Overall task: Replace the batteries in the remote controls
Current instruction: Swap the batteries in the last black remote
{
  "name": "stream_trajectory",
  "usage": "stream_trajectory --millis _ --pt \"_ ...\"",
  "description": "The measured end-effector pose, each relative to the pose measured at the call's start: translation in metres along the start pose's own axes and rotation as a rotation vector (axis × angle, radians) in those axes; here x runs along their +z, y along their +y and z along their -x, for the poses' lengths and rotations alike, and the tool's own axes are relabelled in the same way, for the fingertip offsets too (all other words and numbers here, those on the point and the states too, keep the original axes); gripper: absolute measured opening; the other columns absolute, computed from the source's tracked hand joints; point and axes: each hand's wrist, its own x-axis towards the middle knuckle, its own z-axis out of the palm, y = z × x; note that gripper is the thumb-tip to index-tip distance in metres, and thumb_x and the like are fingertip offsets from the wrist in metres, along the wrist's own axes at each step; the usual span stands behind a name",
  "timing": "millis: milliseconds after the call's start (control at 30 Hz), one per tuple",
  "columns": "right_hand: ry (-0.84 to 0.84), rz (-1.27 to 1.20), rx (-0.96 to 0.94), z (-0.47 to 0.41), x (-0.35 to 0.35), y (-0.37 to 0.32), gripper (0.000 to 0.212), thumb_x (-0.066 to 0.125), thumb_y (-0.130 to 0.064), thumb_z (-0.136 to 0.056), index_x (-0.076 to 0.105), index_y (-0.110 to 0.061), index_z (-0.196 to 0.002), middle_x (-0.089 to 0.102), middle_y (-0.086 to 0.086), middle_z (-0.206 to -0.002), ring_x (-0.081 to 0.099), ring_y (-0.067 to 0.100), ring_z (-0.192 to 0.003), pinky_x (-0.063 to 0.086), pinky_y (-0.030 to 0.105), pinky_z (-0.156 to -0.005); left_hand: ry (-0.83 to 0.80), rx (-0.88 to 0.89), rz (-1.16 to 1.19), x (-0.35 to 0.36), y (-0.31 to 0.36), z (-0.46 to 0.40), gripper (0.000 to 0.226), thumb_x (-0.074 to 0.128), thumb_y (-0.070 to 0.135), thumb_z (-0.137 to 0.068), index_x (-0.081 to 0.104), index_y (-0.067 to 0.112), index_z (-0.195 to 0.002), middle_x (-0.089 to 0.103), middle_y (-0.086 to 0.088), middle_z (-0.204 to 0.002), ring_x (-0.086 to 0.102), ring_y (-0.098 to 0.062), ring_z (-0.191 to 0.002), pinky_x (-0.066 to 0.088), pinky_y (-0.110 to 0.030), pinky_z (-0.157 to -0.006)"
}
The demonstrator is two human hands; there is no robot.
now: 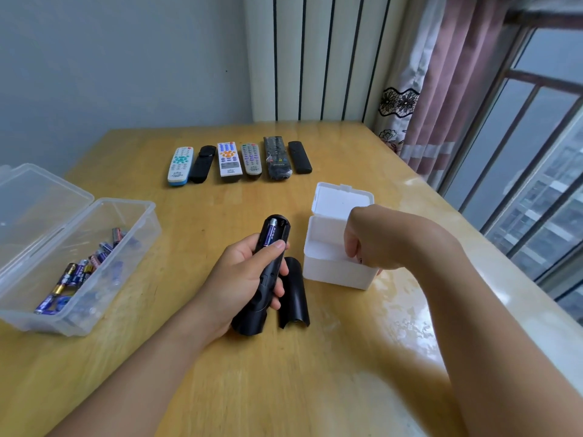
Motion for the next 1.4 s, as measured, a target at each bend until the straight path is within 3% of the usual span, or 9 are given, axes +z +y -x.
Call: stream_trajectory --millis 133,267,500,633,800,933,1000,1200,1400 --pt "0.012 -0.073 -0.032 -0.003 0.003 0.008 0.043 0.05 0.011 -0.083 0.067 -0.024 -0.101 0.06 0.008 -0.1 0.072 0.027 -0.068 0.053 0.027 -0.049 0.0 0.013 -0.009 0.002 0.001 0.001 0.025 0.065 0.029 -0.098 0.067 0.007 -0.109 0.066 -0.006 -0.076 0.06 -0.018 -0.054 0.052 -0.03 -0.046" --pt "0.011 -0.173 -0.09 -0.008 0.005 0.017 0.044 0.045 0.011 -0.082 0.065 -0.025 -0.094 0.065 0.011 -0.091 0.073 0.024 -0.058 0.054 0.025 -0.045 0.001 0.011 0.006 0.0 0.001 -0.001 0.019 0.064 0.029 -0.098 0.071 0.012 -0.105 0.066 -0.006 -0.076 0.061 -0.018 -0.055 0.052 -0.03 -0.046" --pt "0.181 -0.314 -0.219 -0.012 0.005 0.03 0.015 0.077 -0.01 -0.083 0.074 -0.025 -0.085 0.072 -0.007 -0.084 0.057 0.008 -0.036 0.041 0.015 -0.039 0.007 0.01 0.053 0.003 0.003 -0.001 0.022 0.056 0.029 -0.103 0.07 0.012 -0.107 0.065 -0.007 -0.074 0.06 -0.02 -0.053 0.05 -0.031 -0.045" --pt "0.282 -0.426 -0.273 -0.013 0.003 0.037 0.019 0.082 -0.015 -0.08 0.075 -0.031 -0.087 0.072 -0.017 -0.085 0.059 0.012 -0.04 0.042 0.017 -0.037 0.017 0.026 0.089 0.004 0.004 0.002 0.022 0.053 0.029 -0.104 0.072 0.018 -0.102 0.064 -0.01 -0.073 0.058 -0.021 -0.053 0.049 -0.031 -0.046" --pt "0.309 -0.384 -0.273 -0.01 0.002 0.046 0.018 0.076 -0.013 -0.088 0.071 -0.029 -0.094 0.073 -0.009 -0.087 0.061 0.016 -0.042 0.053 0.031 -0.045 0.044 0.047 0.144 0.005 0.008 0.005 0.022 0.05 0.027 -0.106 0.067 0.013 -0.106 0.064 -0.013 -0.07 0.058 -0.024 -0.053 0.05 -0.031 -0.047" --pt "0.296 -0.966 -0.566 0.0 -0.002 0.031 0.02 0.067 -0.012 -0.089 0.062 -0.006 -0.108 0.063 0.025 -0.09 0.076 0.029 -0.09 0.063 0.04 -0.076 0.047 0.057 0.202 0.005 0.009 0.009 0.032 0.042 0.031 -0.106 0.066 0.01 -0.11 0.06 -0.013 -0.069 0.055 -0.024 -0.052 0.048 -0.032 -0.047" --pt "0.258 -1.111 -0.692 0.003 0.004 0.012 0.019 0.067 -0.007 -0.088 0.06 -0.001 -0.104 0.057 0.031 -0.092 0.074 0.034 -0.1 0.061 0.041 -0.086 0.029 0.05 0.236 0.006 0.011 0.009 0.041 0.037 0.038 -0.106 0.067 0.011 -0.11 0.058 -0.013 -0.068 0.053 -0.024 -0.051 0.047 -0.032 -0.047" --pt "0.163 -1.405 -0.651 -0.002 0.029 -0.034 0.021 0.073 0.007 -0.08 0.061 -0.002 -0.094 0.059 0.015 -0.079 0.074 0.03 -0.071 0.06 0.028 -0.059 0.003 0.1 0.167 0.01 0.011 0.012 0.048 0.04 0.05 -0.101 0.061 0.01 -0.083 0.058 -0.013 -0.067 0.053 -0.025 -0.049 0.047 -0.031 -0.045" --pt "0.377 -1.325 -0.568 -0.011 0.044 -0.05 0.011 0.069 0.006 -0.089 0.067 -0.004 -0.091 0.064 0.007 -0.072 0.068 0.021 -0.061 0.059 0.028 -0.062 -0.007 0.086 0.264 0.013 0.01 0.015 0.022 0.059 0.033 -0.101 0.064 0.014 -0.092 0.057 -0.007 -0.07 0.053 -0.021 -0.054 0.045 -0.028 -0.045"
